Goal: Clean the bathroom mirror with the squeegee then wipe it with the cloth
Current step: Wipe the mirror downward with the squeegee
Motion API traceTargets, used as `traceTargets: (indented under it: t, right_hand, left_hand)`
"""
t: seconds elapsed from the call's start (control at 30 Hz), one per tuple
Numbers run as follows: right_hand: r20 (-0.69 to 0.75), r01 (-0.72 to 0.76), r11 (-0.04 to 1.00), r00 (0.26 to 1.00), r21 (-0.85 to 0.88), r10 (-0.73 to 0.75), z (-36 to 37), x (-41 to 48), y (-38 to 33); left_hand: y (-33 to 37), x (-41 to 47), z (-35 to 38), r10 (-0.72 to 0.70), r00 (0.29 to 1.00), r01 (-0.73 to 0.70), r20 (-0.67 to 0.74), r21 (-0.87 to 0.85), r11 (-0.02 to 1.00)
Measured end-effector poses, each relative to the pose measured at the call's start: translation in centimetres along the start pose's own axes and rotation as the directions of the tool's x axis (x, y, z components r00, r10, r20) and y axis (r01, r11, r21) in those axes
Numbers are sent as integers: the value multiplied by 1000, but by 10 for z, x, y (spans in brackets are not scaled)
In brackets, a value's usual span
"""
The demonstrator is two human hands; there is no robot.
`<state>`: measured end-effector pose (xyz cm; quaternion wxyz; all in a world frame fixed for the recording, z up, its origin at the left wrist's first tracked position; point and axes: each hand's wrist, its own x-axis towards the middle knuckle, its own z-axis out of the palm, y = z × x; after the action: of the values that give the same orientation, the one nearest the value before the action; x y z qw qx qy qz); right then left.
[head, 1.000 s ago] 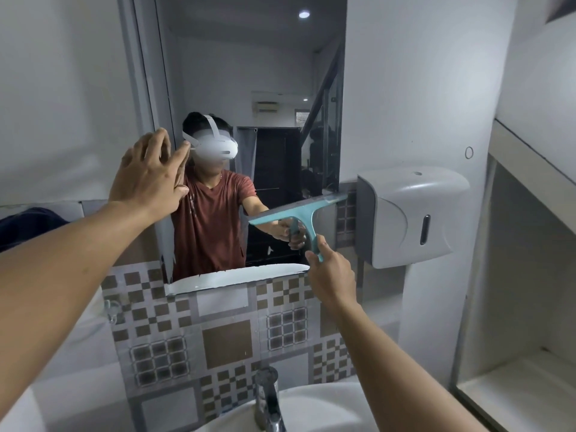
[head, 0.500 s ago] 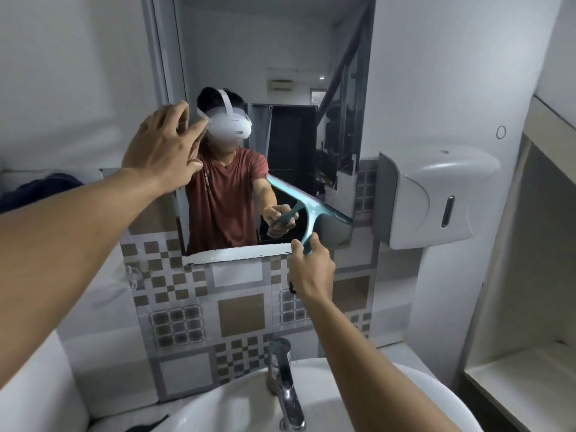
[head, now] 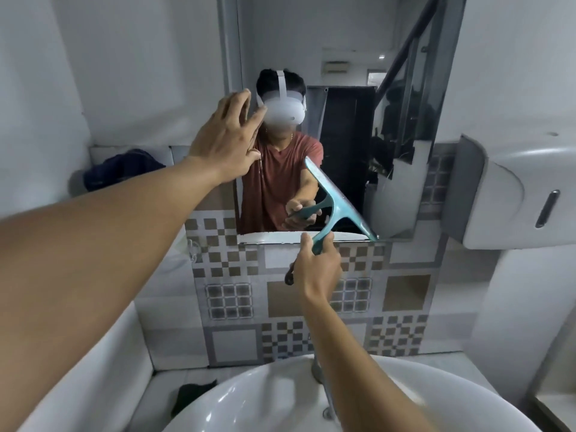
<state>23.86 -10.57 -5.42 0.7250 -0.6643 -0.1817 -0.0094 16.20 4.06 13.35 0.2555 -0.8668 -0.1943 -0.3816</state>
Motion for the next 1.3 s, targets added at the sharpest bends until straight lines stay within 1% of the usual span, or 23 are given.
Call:
traceTargets:
  t: [0.1,0.23,0.33,0.47,0.57,0.73,0.9,1.0,1.1,1.3]
  right_hand:
    - [38,50,998,998,-23,-49,0,-6,7]
    - [105,77,989,992,-128,-64,7,-18,19]
    - [126,97,975,989,-200,-73,12,-23,28]
    - [177,183,931,975,-317,-132,11,-26,34]
    - [216,227,883,965,-410,-149,4,-26,34]
    - [270,279,772,952,-571,-144,-15,-15,27]
    - [350,411,574,911,-708,-220,-42,3,12]
    - [392,475,463,880,-748,-268,-56,11,3]
    - [412,508,385,858,-771,-307,-68,22,-1]
    - [417,534,291,826,-794,-380,-97,54,-1]
  left_hand:
    - [1,8,1,37,999,-36,-7,14,999]
    - [-4,10,4,77,997,-77,-14,42,996]
    - [-3,11,5,91,996,-91,1,41,995]
    - [-3,10,4,84,996,-84,5,37,996]
    - [-2,11,3,87,996,-87,8,39,995]
    - [1,11,1,78,997,-78,9,40,996]
    - [5,8,2,76,997,-76,-8,40,996]
    - [8,6,3,71,997,-71,-10,27,997]
    - [12,5,3,64,998,-63,-9,6,998]
    - [12,6,4,43,999,-43,2,-10,999]
